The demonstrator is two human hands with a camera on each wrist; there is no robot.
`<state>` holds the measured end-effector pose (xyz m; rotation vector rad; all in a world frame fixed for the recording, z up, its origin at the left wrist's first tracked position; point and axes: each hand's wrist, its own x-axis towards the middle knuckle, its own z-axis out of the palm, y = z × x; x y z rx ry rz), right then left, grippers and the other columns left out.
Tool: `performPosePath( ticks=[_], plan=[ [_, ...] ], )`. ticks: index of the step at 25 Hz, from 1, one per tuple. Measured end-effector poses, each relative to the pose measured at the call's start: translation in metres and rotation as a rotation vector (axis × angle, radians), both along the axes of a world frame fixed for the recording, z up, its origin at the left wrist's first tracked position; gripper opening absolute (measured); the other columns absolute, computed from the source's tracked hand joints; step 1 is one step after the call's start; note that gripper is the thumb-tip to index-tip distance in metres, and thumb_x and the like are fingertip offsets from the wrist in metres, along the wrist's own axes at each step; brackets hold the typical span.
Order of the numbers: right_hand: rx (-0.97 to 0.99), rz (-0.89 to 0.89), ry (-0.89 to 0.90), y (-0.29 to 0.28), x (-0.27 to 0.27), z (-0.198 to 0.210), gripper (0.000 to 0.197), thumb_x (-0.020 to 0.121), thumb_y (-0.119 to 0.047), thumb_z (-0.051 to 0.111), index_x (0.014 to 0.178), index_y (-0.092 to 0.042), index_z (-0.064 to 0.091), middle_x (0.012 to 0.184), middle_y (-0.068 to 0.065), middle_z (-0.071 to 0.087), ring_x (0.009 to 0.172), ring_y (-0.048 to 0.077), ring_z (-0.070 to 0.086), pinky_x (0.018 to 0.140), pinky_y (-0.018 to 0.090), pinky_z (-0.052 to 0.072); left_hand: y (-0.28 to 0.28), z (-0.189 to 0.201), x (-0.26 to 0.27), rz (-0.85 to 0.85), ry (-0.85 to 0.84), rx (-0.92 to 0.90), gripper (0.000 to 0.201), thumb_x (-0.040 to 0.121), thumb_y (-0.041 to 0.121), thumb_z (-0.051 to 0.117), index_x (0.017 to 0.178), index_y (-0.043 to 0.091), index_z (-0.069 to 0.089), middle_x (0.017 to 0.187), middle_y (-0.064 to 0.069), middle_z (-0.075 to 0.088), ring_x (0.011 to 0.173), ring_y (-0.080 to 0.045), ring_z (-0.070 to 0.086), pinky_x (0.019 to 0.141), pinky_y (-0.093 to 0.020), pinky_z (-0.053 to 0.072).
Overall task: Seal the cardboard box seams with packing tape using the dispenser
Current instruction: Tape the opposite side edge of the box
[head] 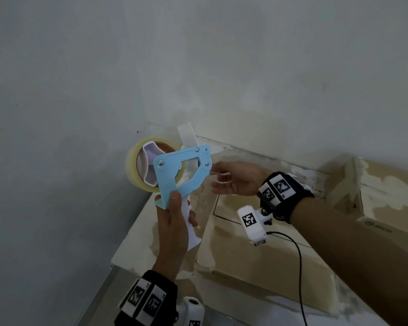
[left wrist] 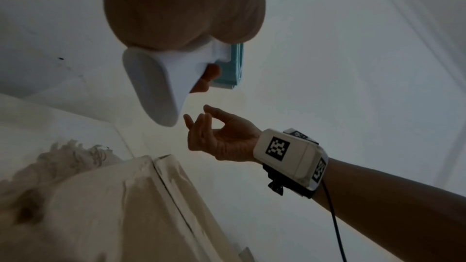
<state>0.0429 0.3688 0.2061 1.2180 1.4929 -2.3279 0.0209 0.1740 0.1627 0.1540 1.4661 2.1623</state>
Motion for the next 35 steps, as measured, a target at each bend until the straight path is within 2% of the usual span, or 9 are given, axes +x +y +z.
performPosePath(
  ticks=[5, 9, 12, 15, 18, 23, 27, 31, 35],
  plan=[
    [-0.163, 0.204, -0.085, -0.006, 0.006, -0.006, 0.064, 0.091, -0.058, 0.05, 0.117, 0.0, 0.058, 0.099, 0.023, 0.071, 0.082, 0.032, 0.074, 0.067, 0.037, 0.062, 0.006, 0.006, -0.007, 0.009, -0.03, 0.056, 0.061, 0.085, 0.049, 0.054, 0.134, 0.016, 0.039, 0.086, 0.003, 0.048, 0.052, -0.001, 0.048, 0.047, -0.019, 0.041],
    [-0.181, 0.09, 0.096, -0.008, 0.001, 0.001, 0.026, 0.099, -0.024, 0.051, 0.098, -0.002, 0.064, 0.071, 0.006, 0.069, 0.057, 0.014, 0.069, 0.057, 0.026, 0.06, 0.003, 0.003, -0.01, 0.01, -0.052, 0.049, 0.07, 0.078, 0.049, 0.047, 0.137, 0.013, 0.036, 0.084, 0.002, 0.046, 0.055, -0.005, 0.044, 0.049, -0.023, 0.039],
    [0.005, 0.084, 0.113, 0.001, -0.003, 0.008, 0.015, 0.098, -0.01, 0.052, 0.095, -0.004, 0.065, 0.071, 0.004, 0.064, 0.055, 0.01, 0.066, 0.056, 0.023, 0.06, 0.0, -0.002, -0.006, 0.005, -0.009, -0.023, 0.06, 0.076, 0.054, 0.052, 0.12, 0.015, 0.043, 0.082, -0.002, 0.046, 0.051, -0.005, 0.046, 0.048, -0.024, 0.042],
    [0.317, 0.264, -0.048, 0.016, -0.006, 0.017, 0.016, 0.097, -0.009, 0.052, 0.092, -0.003, 0.066, 0.076, 0.008, 0.068, 0.06, 0.015, 0.07, 0.059, 0.027, 0.061, 0.0, -0.007, 0.005, 0.0, 0.044, -0.071, 0.035, 0.085, 0.052, 0.059, 0.101, 0.024, 0.046, 0.077, -0.003, 0.045, 0.05, -0.009, 0.045, 0.047, -0.025, 0.041],
    [0.471, 0.394, -0.192, 0.029, -0.011, 0.023, 0.015, 0.095, -0.01, 0.056, 0.094, 0.001, 0.066, 0.08, 0.011, 0.071, 0.06, 0.017, 0.072, 0.062, 0.029, 0.062, 0.005, -0.007, 0.013, -0.022, 0.024, -0.107, 0.016, 0.091, 0.038, 0.049, 0.096, 0.024, 0.044, 0.076, -0.003, 0.045, 0.049, -0.007, 0.044, 0.045, -0.022, 0.04],
    [0.671, 0.399, -0.261, 0.046, -0.02, 0.014, 0.01, 0.09, -0.012, 0.066, 0.088, -0.003, 0.071, 0.072, 0.009, 0.071, 0.053, 0.015, 0.068, 0.055, 0.026, 0.06, 0.006, -0.012, 0.017, -0.009, 0.134, -0.207, 0.042, 0.084, 0.047, 0.048, 0.101, 0.009, 0.041, 0.076, -0.003, 0.048, 0.046, -0.002, 0.047, 0.043, -0.019, 0.042],
    [0.811, 0.465, -0.261, 0.049, -0.029, -0.013, 0.008, 0.088, -0.013, 0.067, 0.084, -0.008, 0.071, 0.07, 0.006, 0.069, 0.056, 0.015, 0.064, 0.054, 0.023, 0.056, 0.013, -0.017, 0.021, 0.016, 0.054, -0.296, 0.031, 0.09, 0.045, 0.047, 0.094, 0.014, 0.047, 0.067, -0.004, 0.049, 0.043, -0.004, 0.049, 0.041, -0.021, 0.043],
    [0.984, 0.538, -0.335, 0.055, -0.038, -0.038, 0.012, 0.087, -0.013, 0.068, 0.093, -0.005, 0.075, 0.072, 0.006, 0.069, 0.054, 0.013, 0.061, 0.043, 0.017, 0.05, 0.035, -0.02, 0.024, 0.018, -0.165, -0.298, 0.039, 0.093, 0.049, 0.047, 0.107, 0.012, 0.052, 0.068, -0.005, 0.048, 0.045, -0.007, 0.048, 0.042, -0.022, 0.044],
    [0.978, 0.563, -0.362, 0.062, -0.035, -0.051, 0.019, 0.086, -0.017, 0.07, 0.098, -0.004, 0.076, 0.066, 0.001, 0.063, 0.055, 0.014, 0.055, 0.049, 0.021, 0.045, 0.04, -0.023, 0.028, 0.041, -0.203, -0.299, 0.031, 0.093, 0.048, 0.047, 0.099, 0.02, 0.057, 0.063, -0.002, 0.047, 0.044, -0.007, 0.047, 0.042, -0.024, 0.044]
  ],
)
